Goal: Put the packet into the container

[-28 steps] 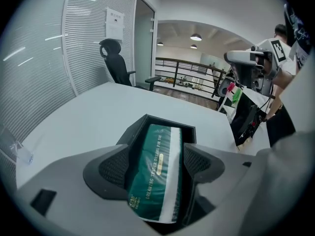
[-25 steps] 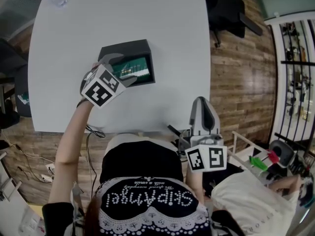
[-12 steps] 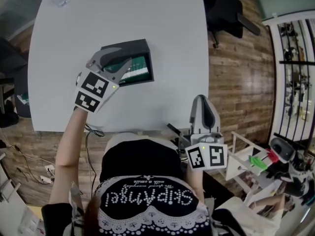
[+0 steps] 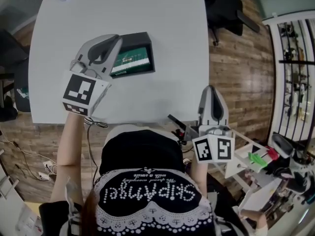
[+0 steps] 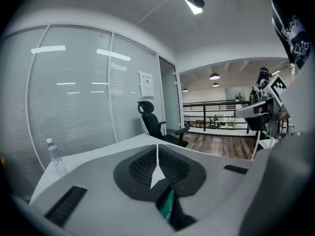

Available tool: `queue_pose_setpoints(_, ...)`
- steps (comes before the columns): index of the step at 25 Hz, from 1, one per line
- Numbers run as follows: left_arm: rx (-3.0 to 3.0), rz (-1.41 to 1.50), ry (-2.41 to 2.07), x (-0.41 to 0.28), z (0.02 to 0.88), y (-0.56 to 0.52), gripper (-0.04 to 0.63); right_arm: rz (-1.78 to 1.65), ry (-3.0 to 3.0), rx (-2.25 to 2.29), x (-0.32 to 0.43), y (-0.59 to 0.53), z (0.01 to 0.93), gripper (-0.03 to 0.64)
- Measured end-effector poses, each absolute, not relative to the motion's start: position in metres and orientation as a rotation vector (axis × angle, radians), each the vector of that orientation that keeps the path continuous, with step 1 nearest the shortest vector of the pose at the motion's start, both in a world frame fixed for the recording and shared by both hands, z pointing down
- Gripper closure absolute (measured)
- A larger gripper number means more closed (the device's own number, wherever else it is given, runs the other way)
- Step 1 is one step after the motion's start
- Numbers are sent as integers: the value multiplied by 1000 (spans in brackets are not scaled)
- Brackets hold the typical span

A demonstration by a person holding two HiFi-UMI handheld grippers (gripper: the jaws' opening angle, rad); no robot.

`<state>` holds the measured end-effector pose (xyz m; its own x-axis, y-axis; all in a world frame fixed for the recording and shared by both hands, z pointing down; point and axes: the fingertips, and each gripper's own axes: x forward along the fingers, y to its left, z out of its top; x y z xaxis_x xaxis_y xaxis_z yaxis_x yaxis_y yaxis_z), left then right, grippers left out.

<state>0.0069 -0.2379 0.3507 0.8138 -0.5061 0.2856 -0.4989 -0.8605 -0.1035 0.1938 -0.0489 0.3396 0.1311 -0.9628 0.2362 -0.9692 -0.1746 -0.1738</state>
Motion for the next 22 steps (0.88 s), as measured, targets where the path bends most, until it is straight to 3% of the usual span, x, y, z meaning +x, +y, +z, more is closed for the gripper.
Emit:
queue_pose_setpoints(13, -2876, 4, 1148, -55, 240, -183, 565, 315, -2079, 2354, 191, -37, 294, 579)
queue_pose_setpoints(22, -2828, 220, 1381, -104, 235, -165, 565, 242, -2122, 2327, 186, -51, 288, 580)
